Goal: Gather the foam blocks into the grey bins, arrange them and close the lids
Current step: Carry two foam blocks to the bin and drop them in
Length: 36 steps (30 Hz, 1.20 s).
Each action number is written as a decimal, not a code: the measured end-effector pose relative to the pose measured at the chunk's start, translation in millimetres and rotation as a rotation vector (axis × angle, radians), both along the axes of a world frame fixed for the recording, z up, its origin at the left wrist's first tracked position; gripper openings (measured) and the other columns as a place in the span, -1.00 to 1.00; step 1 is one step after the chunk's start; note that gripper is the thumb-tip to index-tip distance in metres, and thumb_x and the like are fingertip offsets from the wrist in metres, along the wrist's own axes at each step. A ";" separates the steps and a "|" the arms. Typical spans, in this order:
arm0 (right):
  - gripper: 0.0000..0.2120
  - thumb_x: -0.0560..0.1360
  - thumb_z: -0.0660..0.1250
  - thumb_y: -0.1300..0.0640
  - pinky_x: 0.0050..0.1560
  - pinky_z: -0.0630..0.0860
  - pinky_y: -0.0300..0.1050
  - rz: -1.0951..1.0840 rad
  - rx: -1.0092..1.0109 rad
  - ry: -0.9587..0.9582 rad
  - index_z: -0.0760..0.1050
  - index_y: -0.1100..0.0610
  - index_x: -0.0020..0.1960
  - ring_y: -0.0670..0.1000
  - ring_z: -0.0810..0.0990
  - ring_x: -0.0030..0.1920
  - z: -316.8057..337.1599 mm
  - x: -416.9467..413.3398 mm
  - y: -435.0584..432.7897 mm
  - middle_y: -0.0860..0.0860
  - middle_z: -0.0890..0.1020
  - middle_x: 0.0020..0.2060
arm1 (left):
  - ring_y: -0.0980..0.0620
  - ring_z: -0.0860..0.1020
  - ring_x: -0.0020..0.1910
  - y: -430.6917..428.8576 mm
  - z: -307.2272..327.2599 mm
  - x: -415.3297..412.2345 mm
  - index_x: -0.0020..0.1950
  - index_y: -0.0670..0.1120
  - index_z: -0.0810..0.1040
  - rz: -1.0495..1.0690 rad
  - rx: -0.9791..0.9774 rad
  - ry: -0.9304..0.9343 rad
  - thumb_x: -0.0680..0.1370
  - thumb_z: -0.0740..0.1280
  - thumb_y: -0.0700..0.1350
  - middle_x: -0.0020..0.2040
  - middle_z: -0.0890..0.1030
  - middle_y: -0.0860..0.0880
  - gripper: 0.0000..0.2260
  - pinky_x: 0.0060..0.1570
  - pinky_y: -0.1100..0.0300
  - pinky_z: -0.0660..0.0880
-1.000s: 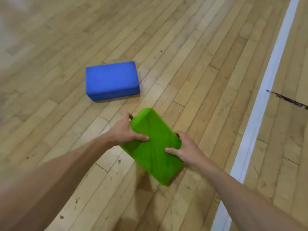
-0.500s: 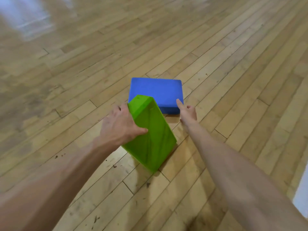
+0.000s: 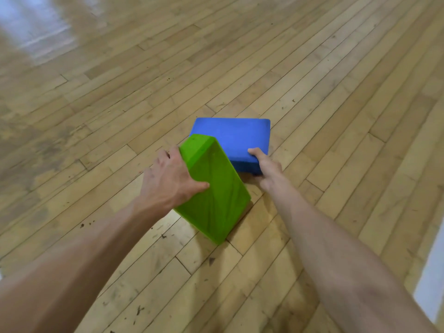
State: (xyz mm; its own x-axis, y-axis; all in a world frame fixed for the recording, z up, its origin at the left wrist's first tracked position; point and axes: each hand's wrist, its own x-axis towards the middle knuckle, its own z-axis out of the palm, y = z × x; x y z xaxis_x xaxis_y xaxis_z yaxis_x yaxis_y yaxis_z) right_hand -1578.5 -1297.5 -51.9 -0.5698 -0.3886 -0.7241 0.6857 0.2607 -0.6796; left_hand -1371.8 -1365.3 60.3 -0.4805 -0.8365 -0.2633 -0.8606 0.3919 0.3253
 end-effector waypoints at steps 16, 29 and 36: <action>-0.18 0.20 0.59 -0.11 0.07 0.49 0.01 0.391 0.711 0.612 0.34 0.20 0.30 0.15 0.49 0.19 321.6 57.2 228.4 0.09 0.48 0.20 | -0.24 0.34 0.28 130.0 256.2 78.0 0.42 -0.19 0.14 0.207 0.182 -0.201 0.29 0.50 0.16 0.29 0.32 -0.24 -0.11 0.21 -0.25 0.39; -0.24 0.30 0.47 -0.12 0.00 0.47 -0.02 1.070 0.475 1.082 0.26 0.15 0.37 0.11 0.47 0.18 706.0 144.1 168.0 0.04 0.43 0.21 | -0.21 0.48 0.23 155.5 643.7 181.3 0.40 -0.22 0.23 0.780 0.154 0.141 0.38 0.45 0.24 0.28 0.46 -0.18 -0.19 0.13 -0.06 0.44; -0.25 0.30 0.44 -0.06 0.08 0.41 -0.08 1.265 -0.004 1.258 0.26 0.09 0.40 0.06 0.43 0.21 802.9 219.4 144.5 -0.01 0.43 0.22 | -0.14 0.50 0.18 238.7 729.1 266.0 0.34 -0.12 0.32 1.199 -0.058 0.305 0.26 0.55 0.20 0.23 0.50 -0.10 -0.20 0.21 -0.16 0.43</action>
